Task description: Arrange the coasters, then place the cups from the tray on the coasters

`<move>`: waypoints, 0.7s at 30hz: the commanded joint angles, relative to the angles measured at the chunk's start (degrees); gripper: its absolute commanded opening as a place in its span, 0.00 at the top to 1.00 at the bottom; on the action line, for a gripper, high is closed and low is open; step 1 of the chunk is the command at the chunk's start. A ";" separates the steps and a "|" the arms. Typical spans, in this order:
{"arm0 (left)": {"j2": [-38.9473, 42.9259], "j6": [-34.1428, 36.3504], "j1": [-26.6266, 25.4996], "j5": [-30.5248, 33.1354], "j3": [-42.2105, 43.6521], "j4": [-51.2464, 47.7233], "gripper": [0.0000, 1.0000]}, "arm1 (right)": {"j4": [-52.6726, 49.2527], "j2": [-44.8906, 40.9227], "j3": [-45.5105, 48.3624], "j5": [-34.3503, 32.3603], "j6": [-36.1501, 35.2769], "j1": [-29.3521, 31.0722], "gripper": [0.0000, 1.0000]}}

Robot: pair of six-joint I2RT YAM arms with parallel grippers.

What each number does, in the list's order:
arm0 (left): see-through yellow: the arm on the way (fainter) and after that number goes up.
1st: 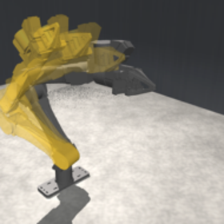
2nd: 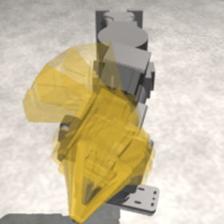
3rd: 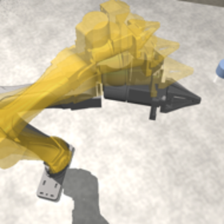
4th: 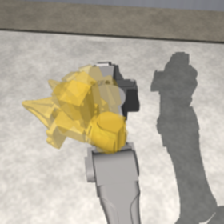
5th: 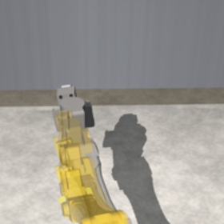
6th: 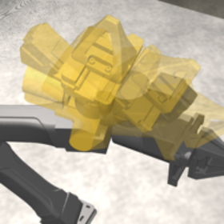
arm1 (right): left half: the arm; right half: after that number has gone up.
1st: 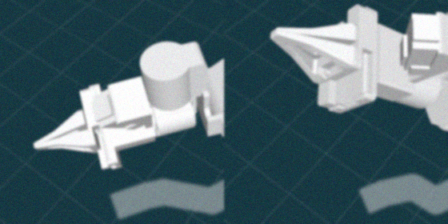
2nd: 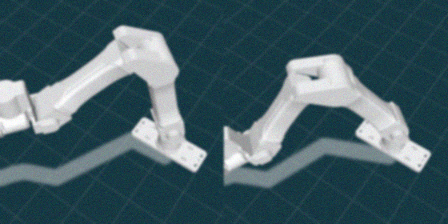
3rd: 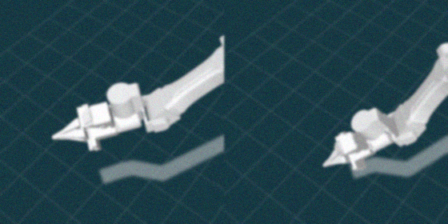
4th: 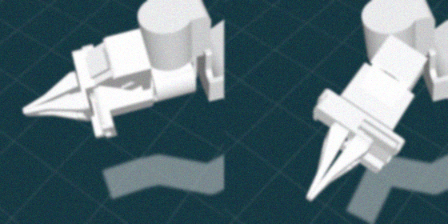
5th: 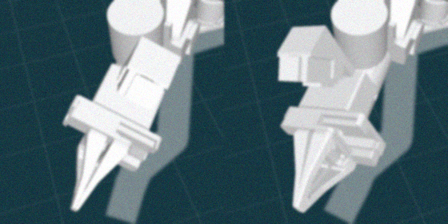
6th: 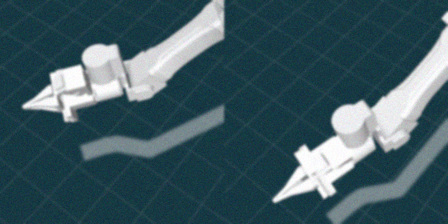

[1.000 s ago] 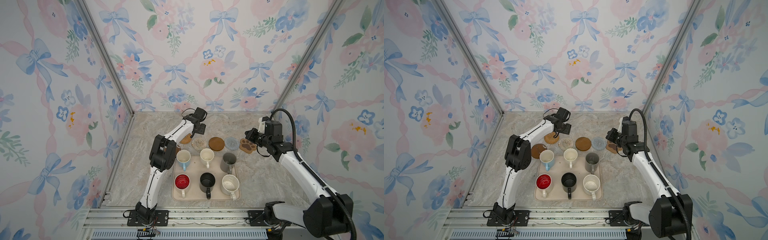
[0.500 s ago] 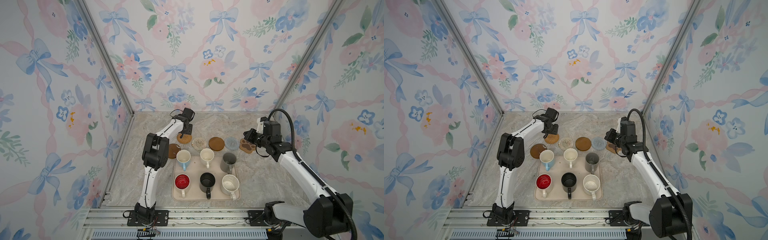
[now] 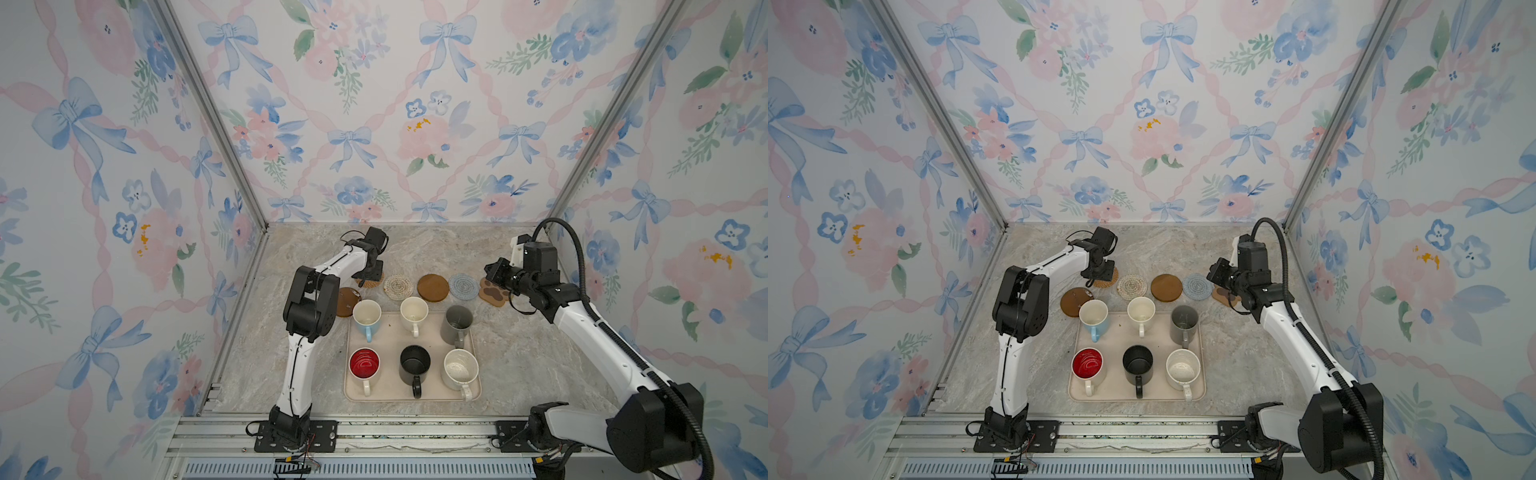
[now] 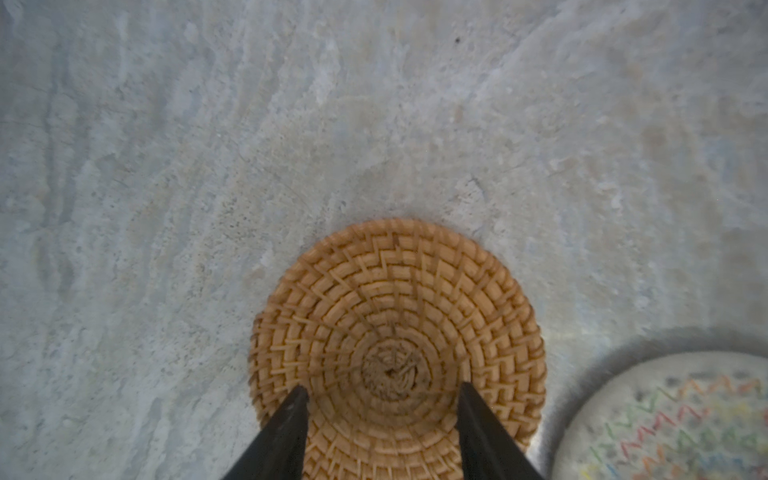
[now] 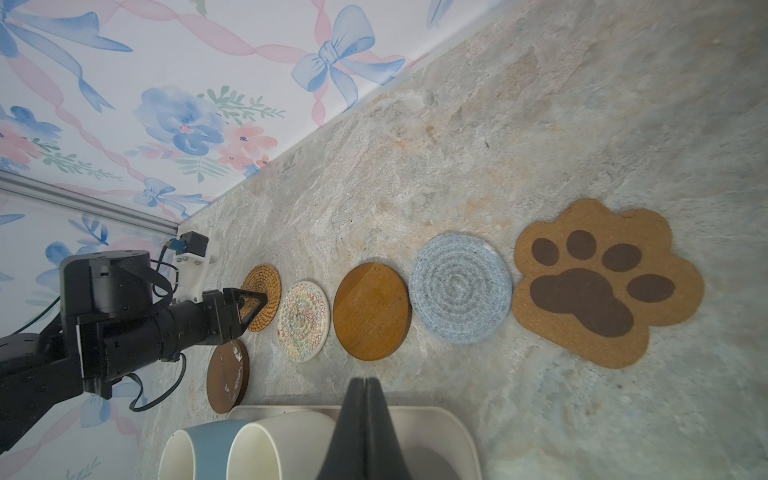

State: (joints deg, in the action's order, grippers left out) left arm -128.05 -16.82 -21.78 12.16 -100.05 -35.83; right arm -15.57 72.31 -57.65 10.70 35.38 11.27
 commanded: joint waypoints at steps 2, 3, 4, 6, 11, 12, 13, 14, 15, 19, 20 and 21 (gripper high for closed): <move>2.24 -1.19 -0.14 -1.90 4.56 -0.39 0.46 | 0.18 0.76 -1.67 -0.39 -0.06 1.02 1.00; 2.66 -1.28 -0.21 -2.46 5.50 0.11 0.46 | 0.26 0.75 -1.65 -0.40 -0.04 1.02 1.00; 3.10 -1.35 -0.20 -3.06 6.49 0.61 0.47 | 0.23 0.81 -1.61 -0.37 -0.07 1.10 1.00; 3.74 -1.46 -0.23 -3.93 8.00 1.26 0.47 | 0.30 0.99 -1.71 -0.42 -0.05 1.29 1.00; 5.46 -1.86 -0.74 -4.86 11.41 2.10 0.47 | 0.36 0.99 -1.70 -0.41 -0.04 1.61 1.00; 5.92 -1.90 -0.87 -4.94 12.13 2.38 0.47 | 0.36 1.02 -1.66 -0.42 -0.04 1.65 1.00; 6.29 -1.99 -0.91 -5.01 12.67 2.55 0.47 | 0.36 0.96 -1.66 -0.42 -0.04 1.76 1.00; 6.72 -2.01 -0.98 -5.16 13.39 2.76 0.47 | 0.37 0.90 -1.63 -0.42 -0.04 1.81 1.00; 7.12 -2.16 -0.98 -5.25 13.92 2.91 0.47 | 0.32 0.90 -1.65 -0.47 -0.07 1.82 1.00; 8.41 -2.28 -1.09 -5.57 15.91 3.40 0.47 | 0.37 0.81 -1.63 -0.50 -0.04 2.09 1.00; 8.73 -2.25 -1.20 -5.64 16.41 3.45 0.48 | 0.37 0.81 -1.67 -0.50 -0.04 2.16 1.00; 8.94 -2.26 -1.19 -5.76 16.76 3.51 0.48 | 0.37 0.79 -1.60 -0.46 -0.04 2.26 1.00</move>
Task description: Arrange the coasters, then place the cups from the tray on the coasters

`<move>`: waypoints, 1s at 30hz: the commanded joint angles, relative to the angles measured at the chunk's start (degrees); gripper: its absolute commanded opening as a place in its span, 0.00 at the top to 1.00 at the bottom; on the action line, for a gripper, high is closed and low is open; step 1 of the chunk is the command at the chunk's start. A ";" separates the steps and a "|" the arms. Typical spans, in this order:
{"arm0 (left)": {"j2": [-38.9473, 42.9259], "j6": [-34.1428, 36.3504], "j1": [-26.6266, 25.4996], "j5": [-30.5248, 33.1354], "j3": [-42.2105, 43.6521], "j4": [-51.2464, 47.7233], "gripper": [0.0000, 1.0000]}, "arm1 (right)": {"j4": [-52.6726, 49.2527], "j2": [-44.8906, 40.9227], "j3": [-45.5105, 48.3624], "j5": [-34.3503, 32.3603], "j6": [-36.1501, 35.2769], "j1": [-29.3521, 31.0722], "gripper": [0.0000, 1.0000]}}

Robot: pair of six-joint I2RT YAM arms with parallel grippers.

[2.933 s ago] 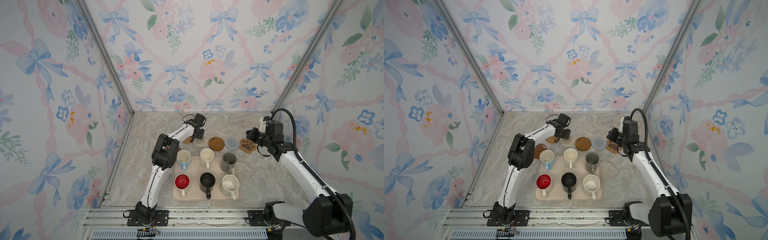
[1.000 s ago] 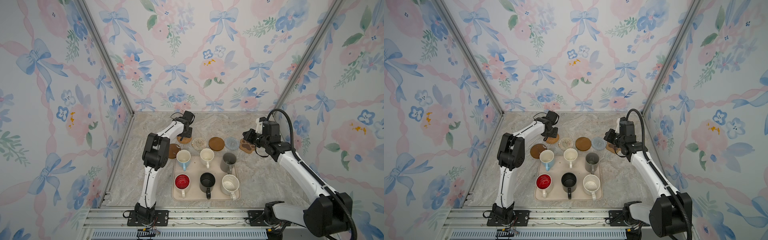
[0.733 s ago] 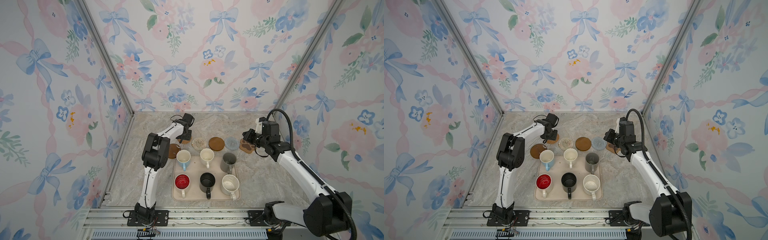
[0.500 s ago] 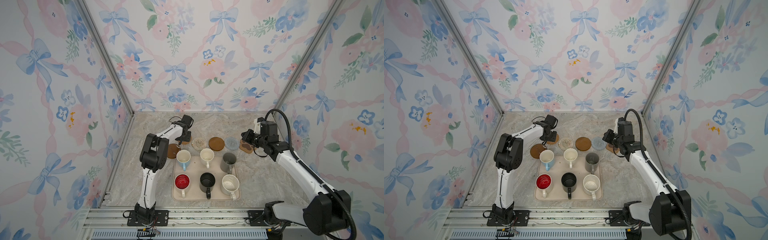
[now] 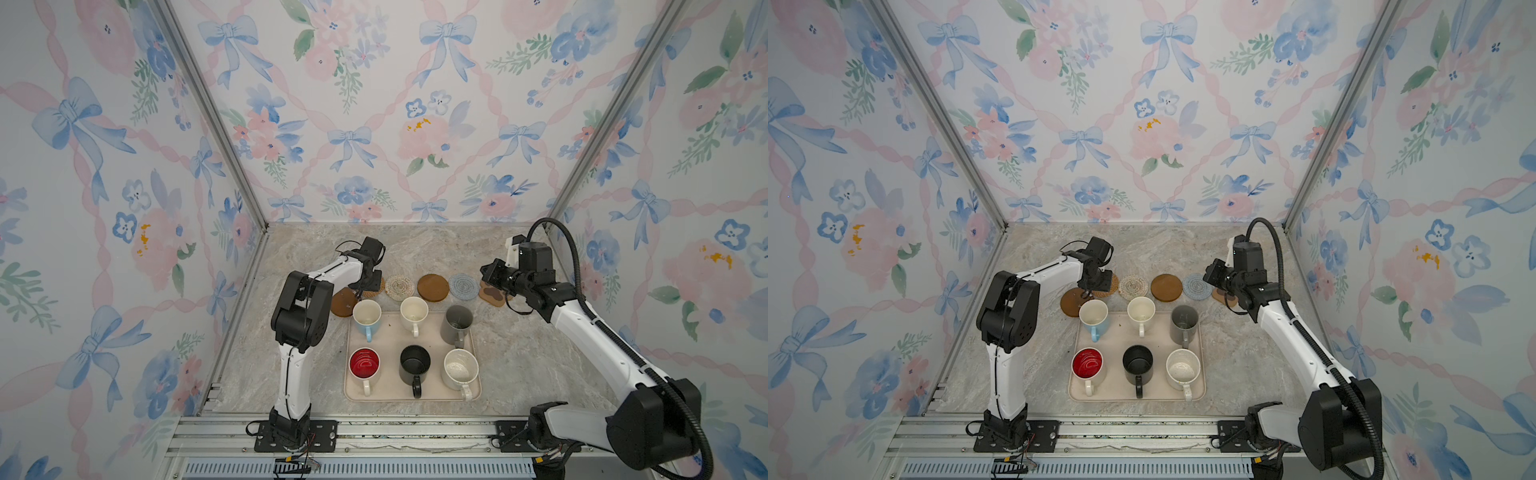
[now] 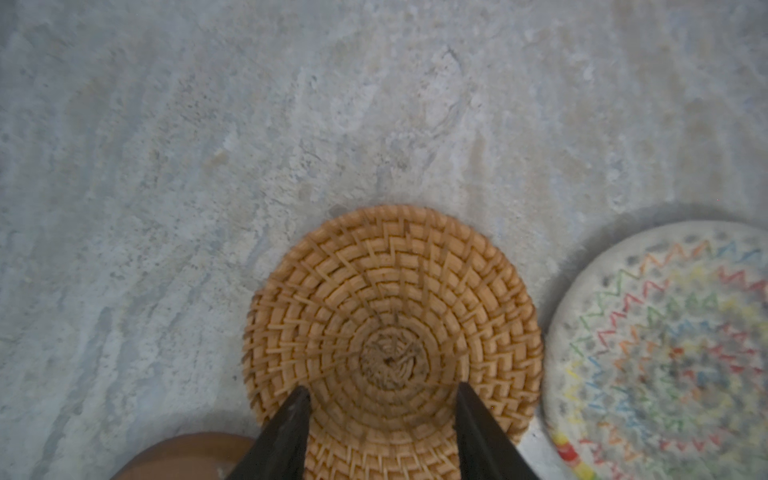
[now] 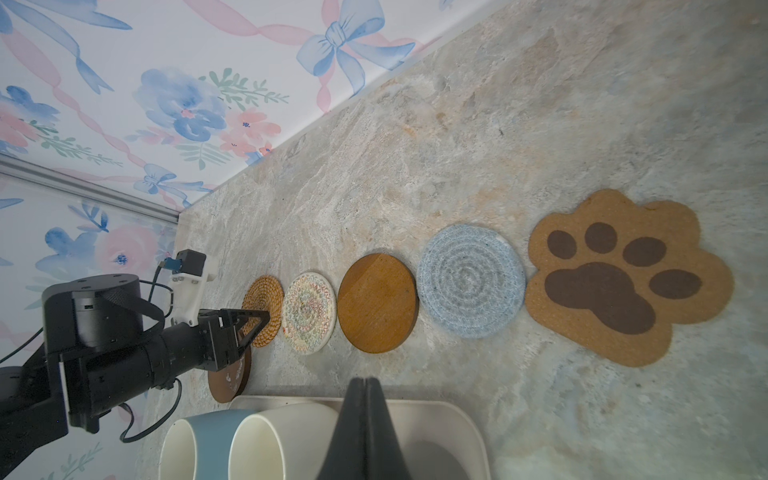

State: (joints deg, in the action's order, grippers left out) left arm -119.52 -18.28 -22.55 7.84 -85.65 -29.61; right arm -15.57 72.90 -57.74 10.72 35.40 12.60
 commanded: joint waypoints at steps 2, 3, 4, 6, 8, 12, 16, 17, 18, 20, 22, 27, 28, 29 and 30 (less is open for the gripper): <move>0.98 -0.79 -0.68 -1.29 3.14 -2.50 0.48 | 0.36 0.13 -1.51 -0.53 -0.07 1.15 1.00; 1.11 -0.79 -0.66 -1.27 3.44 -2.33 0.47 | 0.33 0.06 -1.54 -0.59 -0.07 1.26 1.00; 1.31 -0.85 -0.76 -1.33 3.77 -2.15 0.48 | 0.37 0.00 -1.58 -0.61 -0.11 1.35 1.00; 1.55 -0.88 -0.84 -1.42 4.09 -2.13 0.48 | 0.23 -0.13 -1.58 -0.72 -0.11 1.51 1.00; 1.73 -0.88 -0.92 -1.52 4.42 -2.16 0.48 | 0.17 -0.17 -1.54 -0.87 -0.15 1.64 1.00; 2.02 -0.95 -0.98 -1.50 4.87 -2.18 0.48 | 0.10 -0.39 -1.57 -0.96 -0.15 1.90 1.00; 2.35 -0.96 -0.92 -1.25 5.21 -2.14 0.48 | 0.01 -0.55 -1.59 -1.10 -0.15 2.08 1.00; 2.58 -1.05 -1.00 -1.28 5.28 -2.19 0.48 | -0.12 -0.66 -1.54 -1.13 -0.15 2.08 1.00; 2.70 -1.05 -0.94 -1.31 5.43 -2.14 0.48 | -0.08 -0.73 -1.55 -1.23 -0.15 2.16 1.00; 2.98 -1.05 -0.95 -1.66 5.63 -2.13 0.48 | -0.10 -0.82 -1.50 -1.25 -0.20 2.22 1.00; 2.99 -1.05 -1.01 -1.62 5.92 -2.20 0.48 | -0.08 -0.83 -1.50 -1.29 -0.15 2.21 1.00; 3.27 -1.14 -1.03 -0.91 6.24 -2.06 0.47 | -0.16 -1.17 -1.50 -1.40 -0.15 2.52 1.00; 3.37 -1.21 -1.03 -0.42 6.08 -1.89 0.46 | -0.20 -1.26 -1.46 -1.48 -0.22 2.52 1.00; 3.52 -1.23 -1.08 0.16 5.79 -1.83 0.46 | -0.25 -1.31 -1.50 -1.49 -0.23 2.50 1.00; 3.51 -1.27 -0.93 0.56 5.28 -1.70 0.45 | -0.33 -1.43 -1.50 -1.53 -0.24 2.58 1.00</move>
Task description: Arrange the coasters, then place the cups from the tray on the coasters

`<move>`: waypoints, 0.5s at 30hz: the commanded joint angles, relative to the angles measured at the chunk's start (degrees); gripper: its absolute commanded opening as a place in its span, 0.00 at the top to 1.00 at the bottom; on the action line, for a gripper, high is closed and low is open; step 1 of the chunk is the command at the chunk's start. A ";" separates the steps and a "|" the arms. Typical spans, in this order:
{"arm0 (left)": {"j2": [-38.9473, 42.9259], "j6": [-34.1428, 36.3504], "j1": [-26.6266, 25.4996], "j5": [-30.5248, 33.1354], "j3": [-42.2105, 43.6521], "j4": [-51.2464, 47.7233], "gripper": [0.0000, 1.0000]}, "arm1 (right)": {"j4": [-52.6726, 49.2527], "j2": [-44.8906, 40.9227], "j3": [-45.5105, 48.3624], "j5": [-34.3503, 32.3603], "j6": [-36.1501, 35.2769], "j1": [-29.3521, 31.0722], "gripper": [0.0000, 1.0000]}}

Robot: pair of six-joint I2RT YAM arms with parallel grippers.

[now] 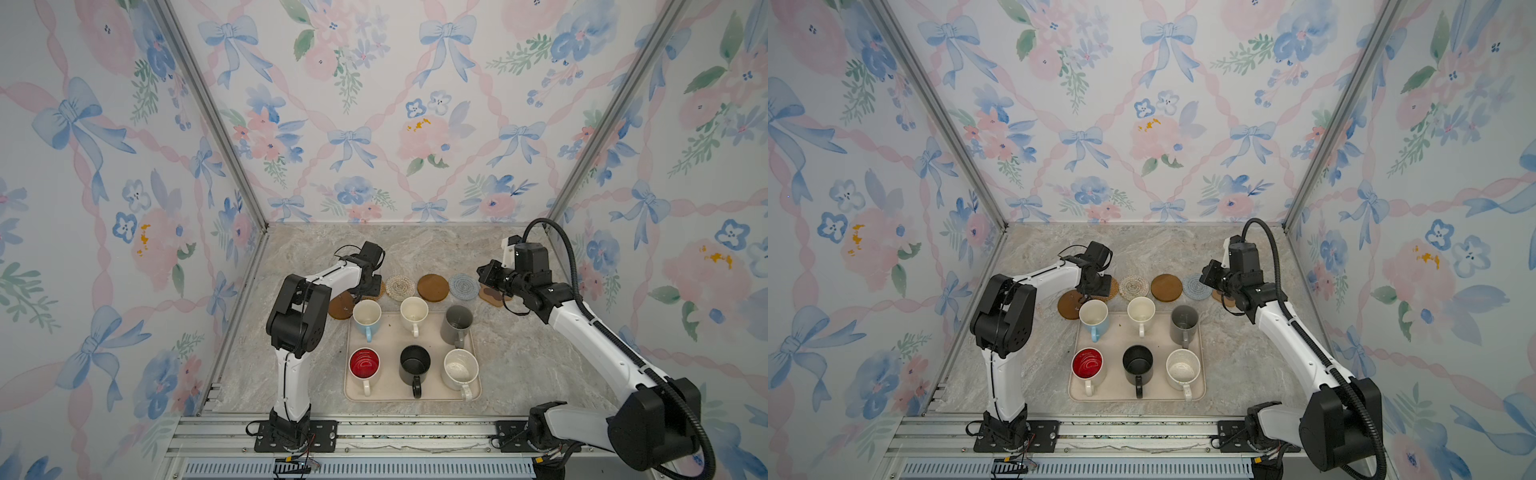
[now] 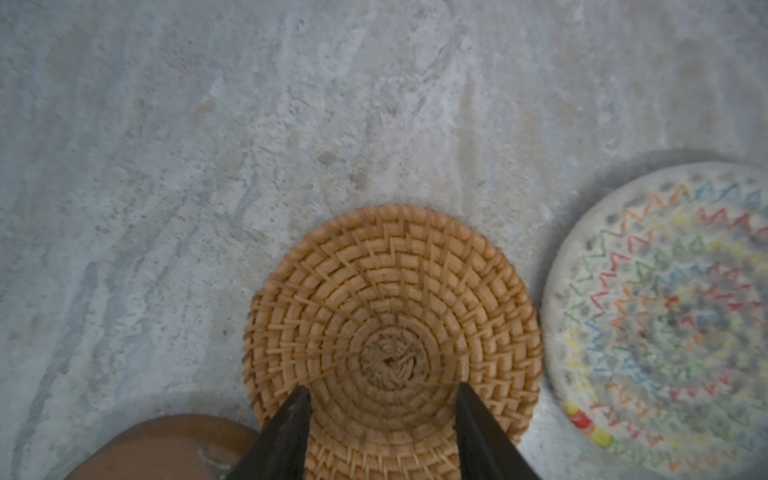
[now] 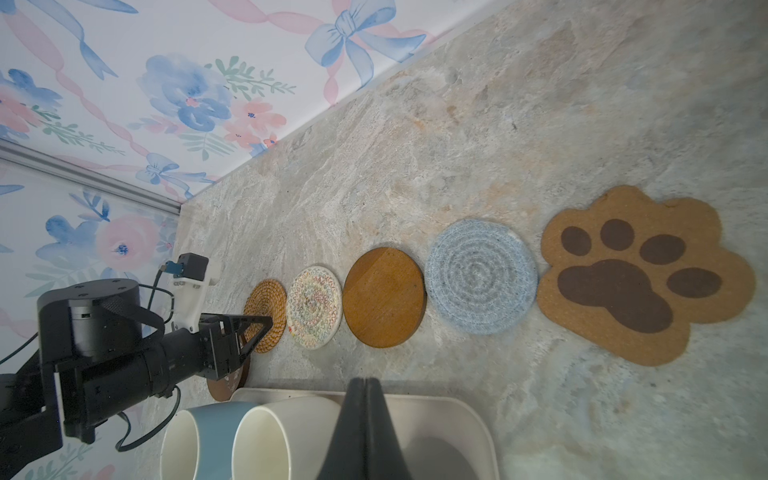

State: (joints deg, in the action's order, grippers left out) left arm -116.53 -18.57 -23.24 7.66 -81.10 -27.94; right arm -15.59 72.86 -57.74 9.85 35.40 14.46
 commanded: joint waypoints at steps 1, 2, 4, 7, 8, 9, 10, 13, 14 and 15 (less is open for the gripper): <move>0.38 -0.98 -0.08 1.33 0.00 -3.38 0.44 | -0.41 -1.45 -1.46 -0.70 -0.24 0.75 1.00; 0.25 -0.99 0.08 1.68 -1.14 -3.43 0.44 | -0.51 -1.57 -1.55 -0.76 -0.24 0.74 1.00; -0.21 -1.01 0.52 2.25 -3.47 -3.35 0.43 | -0.59 -1.83 -1.54 -0.88 -0.33 0.75 1.00; -0.82 -1.12 1.24 3.00 -7.67 -3.37 0.42 | -1.02 -2.12 -1.67 -1.04 -0.50 0.75 1.00; -1.04 -1.12 1.36 3.36 -9.12 -3.41 0.42 | -1.06 -2.30 -1.67 -1.10 -0.53 0.70 1.00; -1.06 -1.20 1.57 3.73 -10.13 -3.38 0.42 | -1.19 -2.45 -1.66 -1.30 -0.59 0.81 1.00; -0.94 -1.36 1.73 4.28 -11.20 -3.42 0.41 | -1.28 -2.62 -1.62 -1.35 -0.68 0.75 1.00; 0.30 -2.19 2.62 5.70 -12.85 -3.40 0.41 | -1.63 -2.97 -1.60 -1.67 -0.81 0.75 1.00; 0.97 -2.59 3.00 6.01 -12.78 -3.41 0.42 | -1.64 -2.99 -1.60 -1.79 -0.85 0.76 1.00; 1.75 -3.05 3.30 6.48 -12.29 -3.41 0.42 | -1.71 -3.04 -1.63 -1.90 -0.86 0.75 1.00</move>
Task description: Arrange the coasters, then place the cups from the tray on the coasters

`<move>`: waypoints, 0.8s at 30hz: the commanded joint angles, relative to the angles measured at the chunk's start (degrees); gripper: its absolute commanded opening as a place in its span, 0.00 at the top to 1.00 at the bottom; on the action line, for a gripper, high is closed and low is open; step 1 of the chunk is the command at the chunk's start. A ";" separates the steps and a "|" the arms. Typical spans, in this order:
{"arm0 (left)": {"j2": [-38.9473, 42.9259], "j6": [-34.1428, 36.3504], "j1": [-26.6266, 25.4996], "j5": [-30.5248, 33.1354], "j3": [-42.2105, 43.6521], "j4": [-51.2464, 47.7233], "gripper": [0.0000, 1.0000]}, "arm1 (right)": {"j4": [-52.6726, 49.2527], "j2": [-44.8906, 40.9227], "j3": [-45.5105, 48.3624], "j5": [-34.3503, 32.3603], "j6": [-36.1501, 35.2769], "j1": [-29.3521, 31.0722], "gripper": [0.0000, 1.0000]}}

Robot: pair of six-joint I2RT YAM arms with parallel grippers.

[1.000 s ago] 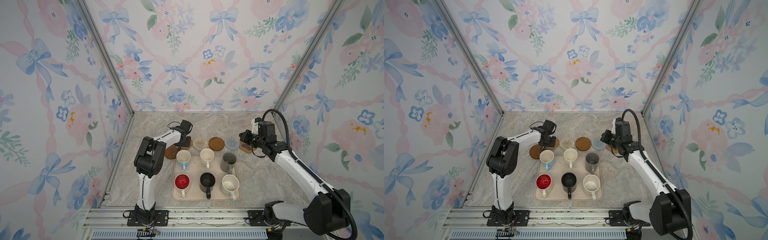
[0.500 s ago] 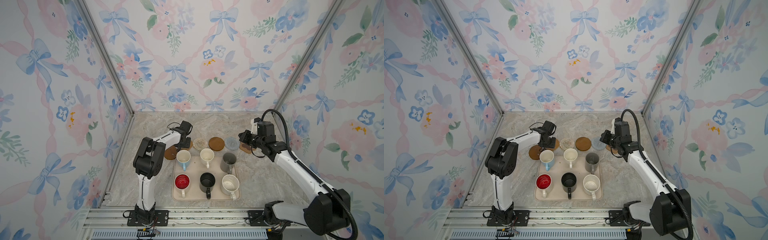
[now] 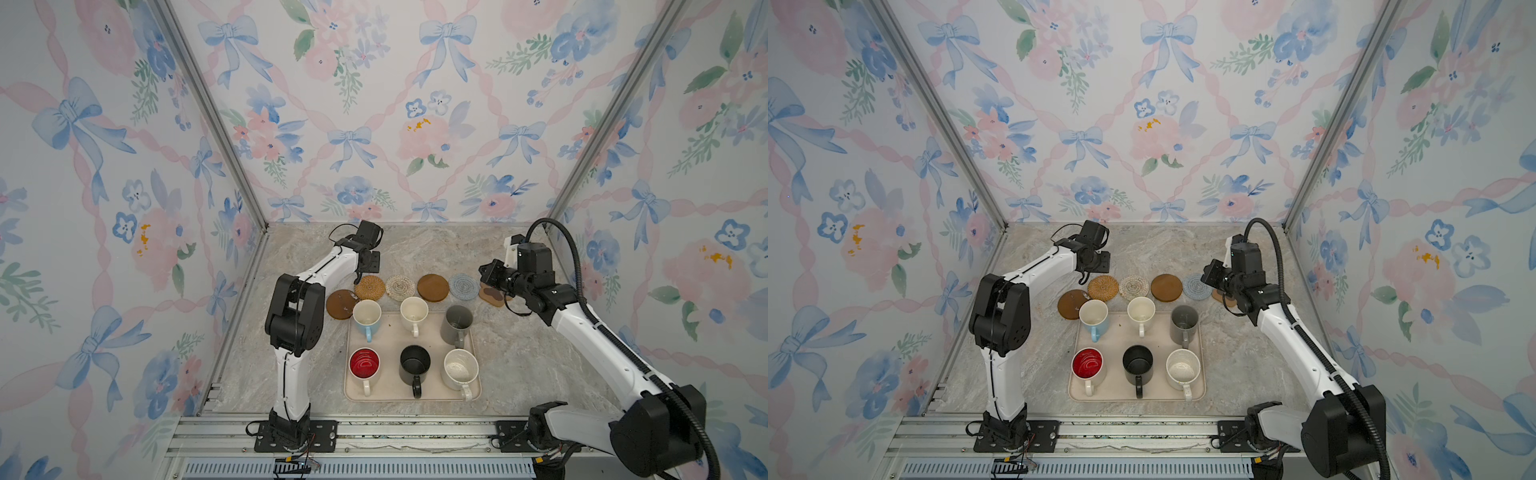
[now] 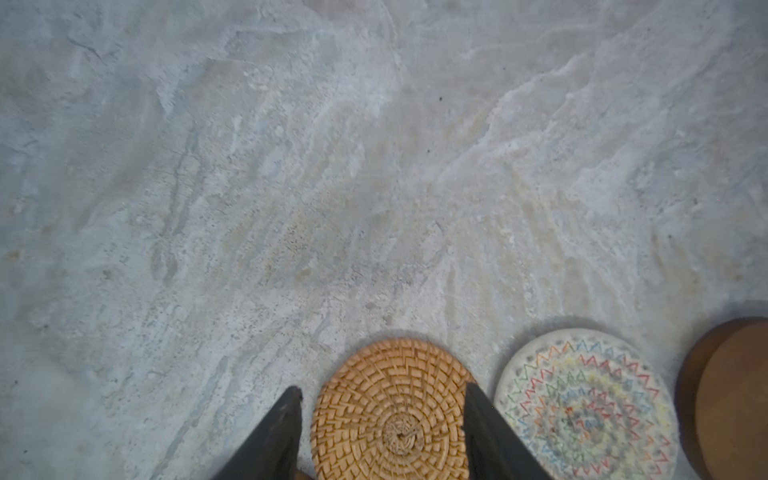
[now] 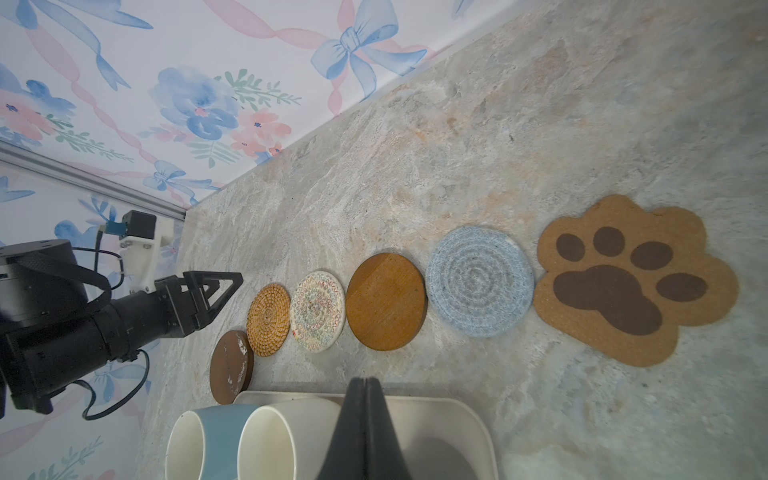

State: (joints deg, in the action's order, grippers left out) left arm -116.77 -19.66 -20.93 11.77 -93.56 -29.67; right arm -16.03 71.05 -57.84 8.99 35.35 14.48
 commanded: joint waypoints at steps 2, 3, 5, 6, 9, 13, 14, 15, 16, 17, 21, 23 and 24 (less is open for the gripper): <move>4.52 -3.66 1.81 3.84 2.48 -1.61 0.45 | -1.24 -1.17 -1.42 -1.08 -0.81 0.72 1.00; 5.82 -4.52 2.03 4.49 3.76 -1.43 0.46 | -1.15 -1.09 -1.43 -1.08 -0.81 0.75 1.00; 9.28 -6.41 2.70 6.19 8.31 -0.77 0.50 | -0.96 -0.76 -1.32 -0.86 -0.72 0.70 1.00; 11.09 -7.18 2.81 7.00 10.29 -0.48 0.52 | -0.85 -0.74 -1.35 -0.74 -0.66 0.71 1.00; 17.12 -10.21 3.45 10.38 17.72 0.24 0.65 | -0.58 -0.34 -1.24 -0.41 -0.56 0.81 1.00; 24.97 -12.83 4.98 11.14 26.59 0.70 0.73 | -0.12 0.06 -1.19 -0.21 -0.37 0.89 1.00; 26.84 -13.63 5.43 10.76 28.64 0.72 0.73 | 0.09 0.35 -1.15 -0.21 -0.29 0.94 1.00; 28.25 -14.10 5.67 10.23 30.20 0.71 0.73 | 0.27 0.45 -1.13 -0.04 -0.21 1.07 1.00; 29.95 -14.86 5.77 9.82 32.03 0.72 0.74 | 0.40 0.77 -1.08 0.03 -0.20 1.21 1.00; 31.29 -15.74 5.77 9.59 33.55 0.75 0.76 | 0.51 0.90 -1.15 0.06 -0.20 1.31 1.00; 36.86 -20.73 5.88 8.68 40.46 1.26 0.89 | 1.02 2.04 -1.55 0.32 -0.02 1.85 1.00; 39.16 -23.19 5.90 8.11 43.15 1.79 0.99 | 1.16 2.81 -1.96 0.41 -0.02 2.26 1.00; 39.87 -24.37 5.91 7.79 44.38 1.92 1.00 | 1.26 3.20 -2.09 0.37 -0.02 2.43 1.00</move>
State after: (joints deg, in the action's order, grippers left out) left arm -79.05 -38.81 -15.22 20.21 -51.77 -28.38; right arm -15.55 73.10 -58.17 8.82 35.38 15.92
